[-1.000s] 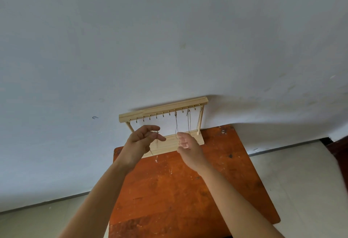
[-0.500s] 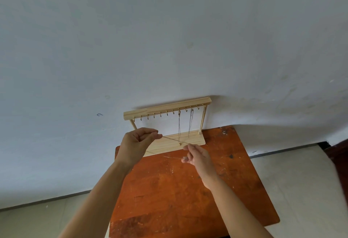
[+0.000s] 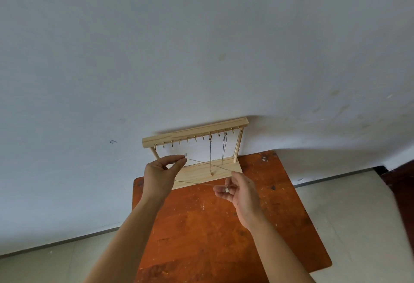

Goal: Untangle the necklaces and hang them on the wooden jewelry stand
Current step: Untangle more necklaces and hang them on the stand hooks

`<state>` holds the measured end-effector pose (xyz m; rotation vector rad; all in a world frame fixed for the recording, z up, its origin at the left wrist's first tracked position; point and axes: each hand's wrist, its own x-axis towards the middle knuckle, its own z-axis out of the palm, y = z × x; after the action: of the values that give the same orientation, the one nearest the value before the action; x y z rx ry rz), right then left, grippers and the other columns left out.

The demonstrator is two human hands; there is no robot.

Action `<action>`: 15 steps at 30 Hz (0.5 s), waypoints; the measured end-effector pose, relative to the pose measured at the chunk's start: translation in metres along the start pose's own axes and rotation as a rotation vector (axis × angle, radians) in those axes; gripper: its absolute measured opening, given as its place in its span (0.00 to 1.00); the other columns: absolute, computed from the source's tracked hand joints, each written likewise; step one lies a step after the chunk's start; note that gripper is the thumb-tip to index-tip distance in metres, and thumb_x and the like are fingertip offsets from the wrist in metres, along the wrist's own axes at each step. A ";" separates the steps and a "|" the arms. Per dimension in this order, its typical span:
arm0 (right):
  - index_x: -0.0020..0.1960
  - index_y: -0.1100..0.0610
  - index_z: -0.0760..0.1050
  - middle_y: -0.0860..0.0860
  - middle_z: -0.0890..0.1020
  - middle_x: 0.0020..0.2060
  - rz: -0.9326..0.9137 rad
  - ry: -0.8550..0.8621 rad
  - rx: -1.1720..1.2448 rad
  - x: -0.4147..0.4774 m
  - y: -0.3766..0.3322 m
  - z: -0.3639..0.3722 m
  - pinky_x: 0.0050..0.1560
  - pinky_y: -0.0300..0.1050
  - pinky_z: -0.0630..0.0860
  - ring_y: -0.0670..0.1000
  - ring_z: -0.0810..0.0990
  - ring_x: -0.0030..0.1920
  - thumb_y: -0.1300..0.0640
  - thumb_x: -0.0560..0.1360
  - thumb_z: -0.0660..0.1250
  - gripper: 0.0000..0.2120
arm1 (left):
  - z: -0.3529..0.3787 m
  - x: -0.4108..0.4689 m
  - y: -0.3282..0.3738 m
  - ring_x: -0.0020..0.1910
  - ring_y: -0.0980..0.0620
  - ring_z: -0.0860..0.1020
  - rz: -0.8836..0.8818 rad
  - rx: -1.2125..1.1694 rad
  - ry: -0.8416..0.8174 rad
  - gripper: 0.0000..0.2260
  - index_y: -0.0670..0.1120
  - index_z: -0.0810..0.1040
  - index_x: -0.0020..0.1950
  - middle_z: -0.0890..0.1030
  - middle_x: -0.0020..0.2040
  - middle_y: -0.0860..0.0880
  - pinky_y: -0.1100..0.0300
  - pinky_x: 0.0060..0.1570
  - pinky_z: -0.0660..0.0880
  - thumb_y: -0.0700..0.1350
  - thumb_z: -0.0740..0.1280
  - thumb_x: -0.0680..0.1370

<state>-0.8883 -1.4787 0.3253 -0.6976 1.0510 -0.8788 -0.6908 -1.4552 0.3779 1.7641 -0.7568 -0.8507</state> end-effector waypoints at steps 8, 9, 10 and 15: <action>0.41 0.60 0.73 0.55 0.80 0.33 0.057 -0.082 -0.170 0.000 0.008 -0.018 0.39 0.42 0.75 0.52 0.77 0.34 0.58 0.74 0.74 0.10 | -0.002 0.006 0.011 0.44 0.57 0.82 -0.012 -0.094 -0.038 0.09 0.47 0.85 0.51 0.87 0.45 0.50 0.61 0.47 0.77 0.41 0.76 0.72; 0.41 0.59 0.74 0.55 0.80 0.33 0.052 -0.103 -0.235 -0.001 0.009 -0.022 0.39 0.42 0.76 0.51 0.78 0.34 0.55 0.74 0.75 0.11 | -0.002 0.007 0.015 0.41 0.58 0.82 0.017 -0.078 -0.052 0.09 0.47 0.85 0.52 0.86 0.45 0.50 0.64 0.45 0.77 0.41 0.75 0.73; 0.42 0.59 0.75 0.55 0.81 0.34 0.045 -0.117 -0.293 -0.003 0.010 -0.024 0.40 0.41 0.76 0.50 0.78 0.34 0.54 0.73 0.75 0.11 | -0.002 0.008 0.018 0.41 0.59 0.82 0.056 -0.052 -0.067 0.08 0.47 0.86 0.51 0.86 0.45 0.51 0.68 0.43 0.77 0.40 0.75 0.73; 0.50 0.59 0.82 0.54 0.85 0.39 0.060 -0.134 -0.314 -0.007 0.015 -0.034 0.45 0.41 0.79 0.49 0.82 0.39 0.55 0.73 0.75 0.09 | 0.000 0.016 0.034 0.47 0.60 0.82 0.282 0.154 -0.080 0.08 0.45 0.86 0.52 0.86 0.47 0.53 0.74 0.45 0.75 0.40 0.74 0.74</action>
<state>-0.9177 -1.4679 0.3044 -0.9685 1.0947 -0.6111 -0.6860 -1.4786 0.4068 1.7122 -1.1195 -0.6897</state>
